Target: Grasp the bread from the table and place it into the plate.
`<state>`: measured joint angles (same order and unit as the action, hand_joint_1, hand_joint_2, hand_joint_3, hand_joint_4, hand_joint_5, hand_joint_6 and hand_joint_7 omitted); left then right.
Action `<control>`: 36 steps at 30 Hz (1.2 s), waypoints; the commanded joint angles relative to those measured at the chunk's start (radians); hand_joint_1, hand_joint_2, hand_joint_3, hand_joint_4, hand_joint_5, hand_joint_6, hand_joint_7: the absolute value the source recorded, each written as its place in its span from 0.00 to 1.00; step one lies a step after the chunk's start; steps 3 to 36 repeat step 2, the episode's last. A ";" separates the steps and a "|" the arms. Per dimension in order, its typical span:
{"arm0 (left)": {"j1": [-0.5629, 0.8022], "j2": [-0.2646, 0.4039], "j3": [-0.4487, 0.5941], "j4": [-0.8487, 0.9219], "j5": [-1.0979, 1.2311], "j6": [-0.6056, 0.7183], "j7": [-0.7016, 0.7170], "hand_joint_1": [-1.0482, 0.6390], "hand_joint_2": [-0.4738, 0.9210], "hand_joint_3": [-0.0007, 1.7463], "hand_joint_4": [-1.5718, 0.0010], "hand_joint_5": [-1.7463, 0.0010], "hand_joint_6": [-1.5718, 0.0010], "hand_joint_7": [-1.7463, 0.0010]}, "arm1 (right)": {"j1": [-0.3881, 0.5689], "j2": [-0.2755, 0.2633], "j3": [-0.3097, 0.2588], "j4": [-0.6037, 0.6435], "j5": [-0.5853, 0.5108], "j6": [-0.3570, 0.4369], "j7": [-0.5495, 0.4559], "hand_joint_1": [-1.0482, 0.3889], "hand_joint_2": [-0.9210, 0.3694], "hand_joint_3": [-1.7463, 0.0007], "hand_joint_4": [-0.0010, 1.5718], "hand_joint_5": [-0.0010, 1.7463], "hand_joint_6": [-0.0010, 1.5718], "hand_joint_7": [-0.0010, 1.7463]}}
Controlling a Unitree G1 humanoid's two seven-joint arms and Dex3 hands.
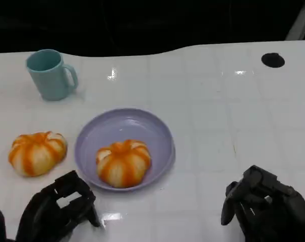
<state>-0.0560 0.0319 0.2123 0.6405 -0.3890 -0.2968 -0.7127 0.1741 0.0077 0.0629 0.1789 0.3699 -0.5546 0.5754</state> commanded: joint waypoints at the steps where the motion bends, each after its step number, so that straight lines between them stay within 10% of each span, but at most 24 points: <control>1: 0.003 0.019 0.013 0.029 -0.004 0.000 -0.004 0.28 1.00 0.05 0.52 0.03 0.55 0.21 | -0.008 0.002 -0.012 0.008 0.022 -0.009 0.023 0.49 0.25 0.49 0.40 1.00 0.43 0.78; 36: 0.002 0.018 0.012 0.030 -0.005 0.000 -0.002 0.28 1.00 0.05 0.52 0.03 0.55 0.21 | -0.009 0.002 -0.013 0.011 0.024 -0.011 0.029 0.49 0.24 0.50 0.40 0.99 0.43 0.77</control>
